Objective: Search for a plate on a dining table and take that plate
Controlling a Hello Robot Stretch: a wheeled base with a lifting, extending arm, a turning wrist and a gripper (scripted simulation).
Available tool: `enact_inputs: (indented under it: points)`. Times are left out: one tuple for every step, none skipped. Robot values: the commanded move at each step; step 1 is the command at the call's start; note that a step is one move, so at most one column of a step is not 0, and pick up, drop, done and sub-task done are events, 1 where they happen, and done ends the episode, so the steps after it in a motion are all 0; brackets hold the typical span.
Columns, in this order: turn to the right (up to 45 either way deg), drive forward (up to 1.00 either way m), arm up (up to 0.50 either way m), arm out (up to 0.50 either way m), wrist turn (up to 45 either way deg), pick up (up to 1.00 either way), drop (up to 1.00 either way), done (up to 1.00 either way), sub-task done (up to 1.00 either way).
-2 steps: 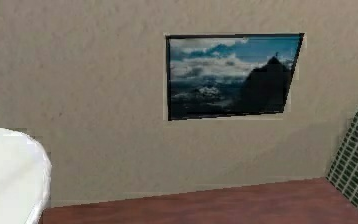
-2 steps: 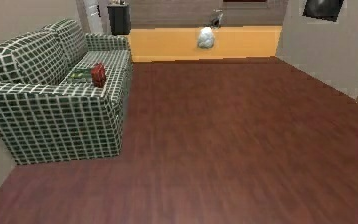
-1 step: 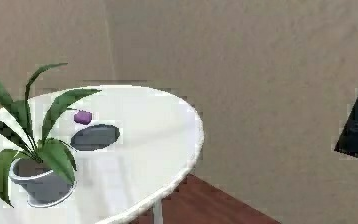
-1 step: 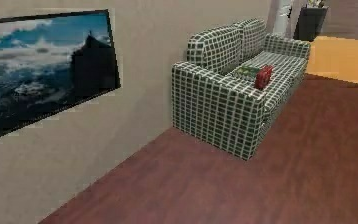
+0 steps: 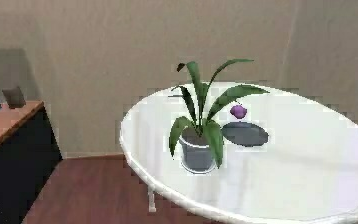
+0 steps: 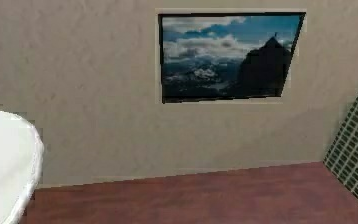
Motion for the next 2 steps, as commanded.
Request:
enact_inputs:
  points:
    - [-45.0,0.0,0.0,0.0,0.0,0.0,0.0,0.0,0.0]
    - [-21.0,0.0,0.0,0.0,0.0,0.0,0.0,0.0,0.0]
